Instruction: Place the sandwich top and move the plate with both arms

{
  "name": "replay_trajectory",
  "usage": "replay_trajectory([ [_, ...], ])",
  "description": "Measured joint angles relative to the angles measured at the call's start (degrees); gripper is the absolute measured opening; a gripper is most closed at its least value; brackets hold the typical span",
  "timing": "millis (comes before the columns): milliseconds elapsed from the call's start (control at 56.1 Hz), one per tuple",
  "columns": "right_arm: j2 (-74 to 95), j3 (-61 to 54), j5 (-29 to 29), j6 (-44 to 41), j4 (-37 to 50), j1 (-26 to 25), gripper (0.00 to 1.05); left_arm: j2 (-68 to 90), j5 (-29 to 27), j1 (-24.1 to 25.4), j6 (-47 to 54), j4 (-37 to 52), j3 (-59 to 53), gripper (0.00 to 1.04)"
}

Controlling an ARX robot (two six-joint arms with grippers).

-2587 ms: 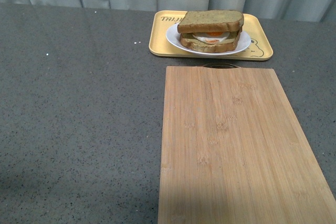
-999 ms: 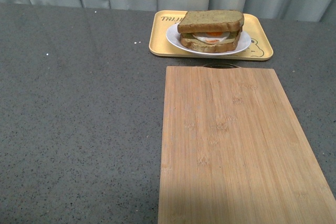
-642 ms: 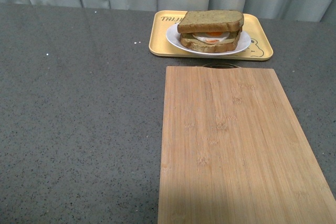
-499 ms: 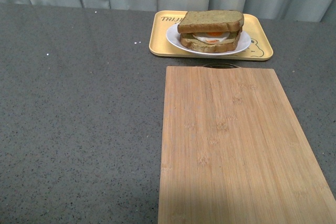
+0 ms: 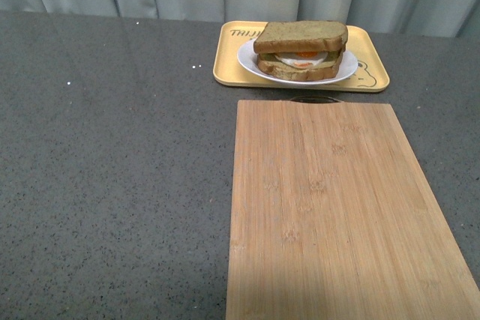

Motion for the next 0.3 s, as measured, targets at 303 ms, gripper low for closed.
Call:
replay_trajectory([
  [303, 0.00, 0.00, 0.00, 0.00, 0.00, 0.00, 0.95, 0.00, 0.00, 0.00, 0.00, 0.00, 0.00, 0.98],
])
